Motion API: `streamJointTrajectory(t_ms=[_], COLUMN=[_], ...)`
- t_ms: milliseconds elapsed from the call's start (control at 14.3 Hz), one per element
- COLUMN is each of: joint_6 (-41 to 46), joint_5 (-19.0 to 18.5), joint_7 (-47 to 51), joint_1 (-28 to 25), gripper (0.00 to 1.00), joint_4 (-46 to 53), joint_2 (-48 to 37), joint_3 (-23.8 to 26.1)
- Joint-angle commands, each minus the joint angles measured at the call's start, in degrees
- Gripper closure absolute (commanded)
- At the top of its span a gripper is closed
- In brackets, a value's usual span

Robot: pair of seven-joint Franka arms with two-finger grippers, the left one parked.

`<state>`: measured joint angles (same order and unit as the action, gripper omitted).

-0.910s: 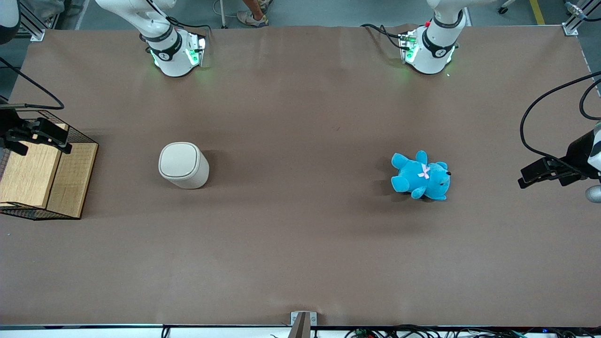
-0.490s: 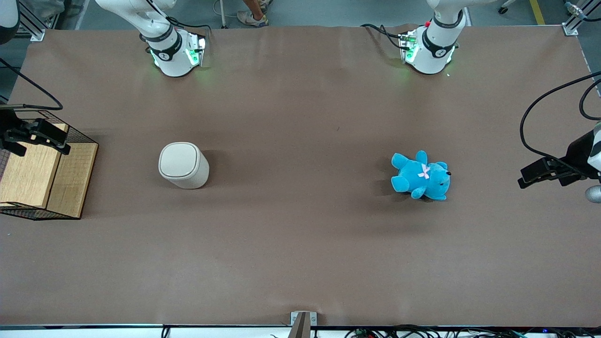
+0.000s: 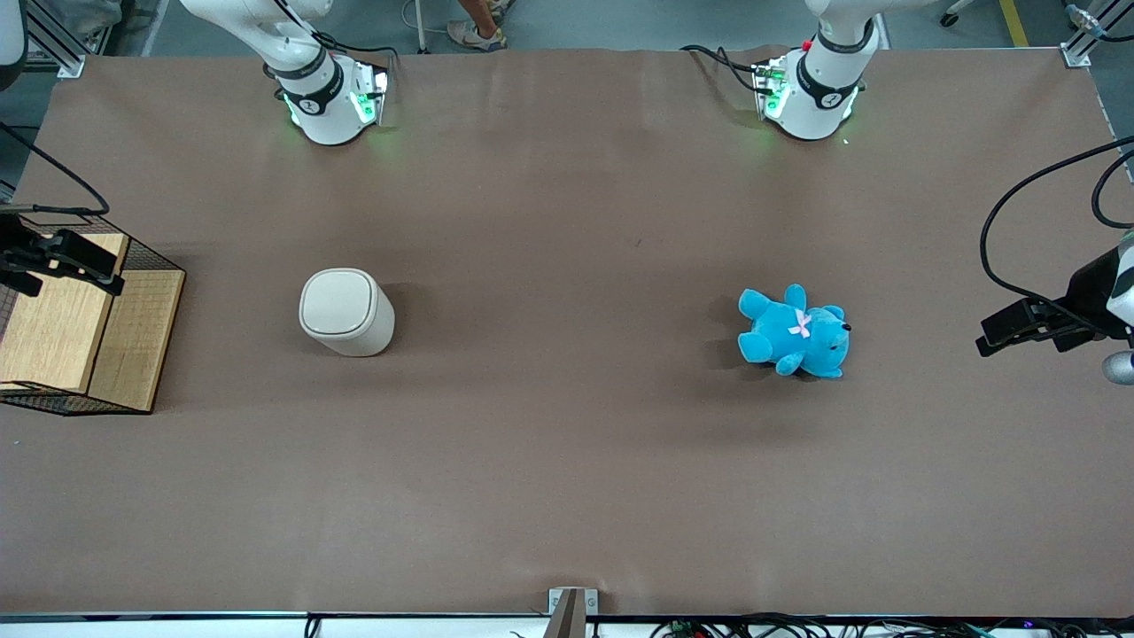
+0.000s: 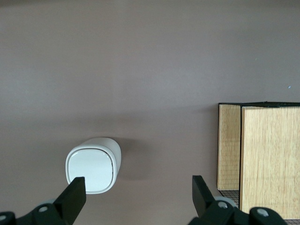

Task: Open trash can with right arm
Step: 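Move the right gripper down to the white trash can's lid edge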

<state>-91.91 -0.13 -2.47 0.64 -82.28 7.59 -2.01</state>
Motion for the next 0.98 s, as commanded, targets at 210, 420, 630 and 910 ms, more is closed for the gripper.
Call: streamJointTrajectory(t_ms=[210, 420, 630, 910], joint_6=[6.40, 2.11, -2.46, -7.83], joint_5=[0.22, 0.22, 0.31, 1.54], joint_7=[2.64, 2.65, 2.73, 2.82], joint_1=[-1.60, -4.24, -6.70, -10.04], gripper=[0.97, 1.00, 1.00, 1.00], joint_4=[-3.39, -11.56, -18.60, -24.23], joint_2=[1.55, 1.46, 1.46, 2.95], joint_3=[0.95, 1.04, 1.04, 1.04])
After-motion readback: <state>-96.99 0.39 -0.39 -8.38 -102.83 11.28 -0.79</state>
